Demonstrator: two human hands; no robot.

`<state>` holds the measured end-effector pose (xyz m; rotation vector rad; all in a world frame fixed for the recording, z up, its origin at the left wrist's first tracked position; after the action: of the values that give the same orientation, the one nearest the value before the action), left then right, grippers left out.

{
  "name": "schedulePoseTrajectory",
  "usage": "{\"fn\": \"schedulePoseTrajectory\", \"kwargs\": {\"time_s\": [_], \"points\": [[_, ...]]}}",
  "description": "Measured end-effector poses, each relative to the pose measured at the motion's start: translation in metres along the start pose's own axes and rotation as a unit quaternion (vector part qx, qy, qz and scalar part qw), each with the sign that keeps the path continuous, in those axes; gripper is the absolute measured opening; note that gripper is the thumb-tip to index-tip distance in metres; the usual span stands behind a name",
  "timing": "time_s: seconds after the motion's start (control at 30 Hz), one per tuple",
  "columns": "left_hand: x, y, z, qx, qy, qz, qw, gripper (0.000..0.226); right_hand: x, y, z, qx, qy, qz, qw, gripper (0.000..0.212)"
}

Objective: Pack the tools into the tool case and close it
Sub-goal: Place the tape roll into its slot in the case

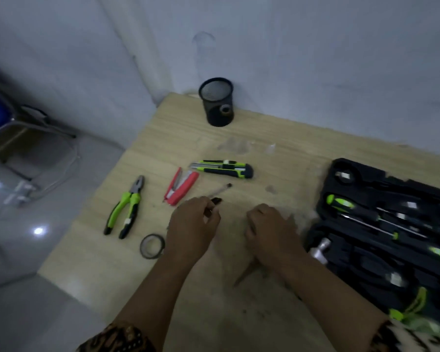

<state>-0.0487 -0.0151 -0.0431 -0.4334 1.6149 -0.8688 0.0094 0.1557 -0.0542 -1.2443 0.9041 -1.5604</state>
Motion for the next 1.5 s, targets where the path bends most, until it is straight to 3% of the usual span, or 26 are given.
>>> {"fn": "schedulePoseTrajectory", "kwargs": {"time_s": [0.13, 0.27, 0.4, 0.5, 0.7, 0.77, 0.9, 1.1, 1.5], "points": [[0.042, -0.036, 0.018, -0.081, -0.032, -0.030, 0.996, 0.013, 0.020, 0.014, -0.012, 0.018, 0.004, 0.021, 1.000, 0.022], [0.074, -0.060, 0.042, -0.133, -0.058, -0.087, 0.986, 0.033, 0.040, 0.029, -0.010, 0.014, 0.018, 0.047, 0.999, 0.030], [0.092, -0.069, 0.059, -0.071, -0.033, -0.119, 0.990, 0.055, 0.051, 0.037, -0.007, 0.047, 0.030, 0.054, 0.997, 0.042], [0.103, -0.072, 0.071, -0.025, -0.063, -0.117, 0.991, 0.065, 0.047, 0.040, -0.007, 0.043, 0.026, 0.042, 0.998, 0.033], [0.105, -0.065, 0.080, 0.027, -0.086, 0.013, 0.996, 0.054, 0.044, 0.035, 0.000, 0.078, 0.037, 0.002, 0.996, 0.033], [0.097, -0.063, 0.080, 0.023, -0.074, 0.059, 0.995, 0.047, 0.047, 0.021, 0.007, 0.049, 0.045, -0.027, 0.997, 0.023], [0.059, -0.061, 0.072, 0.002, -0.055, 0.193, 0.980, 0.035, 0.047, -0.005, 0.019, 0.035, 0.024, -0.147, 0.988, 0.027], [-0.017, -0.041, 0.046, 0.079, -0.025, 0.307, 0.948, 0.029, 0.032, -0.056, 0.043, 0.029, -0.008, -0.303, 0.953, 0.042], [-0.143, 0.024, 0.006, 0.208, 0.033, 0.421, 0.882, 0.020, -0.067, -0.121, 0.092, -0.140, 0.092, -0.402, 0.900, 0.021]]}}
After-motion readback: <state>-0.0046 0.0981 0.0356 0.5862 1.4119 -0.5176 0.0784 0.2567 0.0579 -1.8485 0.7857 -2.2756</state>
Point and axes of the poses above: each hand's wrist, its own z-axis away from the middle knuckle, its own y-axis out of the palm, x = y × z, the point moved 1 cm from there along -z, towards the middle knuckle, and after that the axes turned 14 degrees about z, right-handed, at the moved point
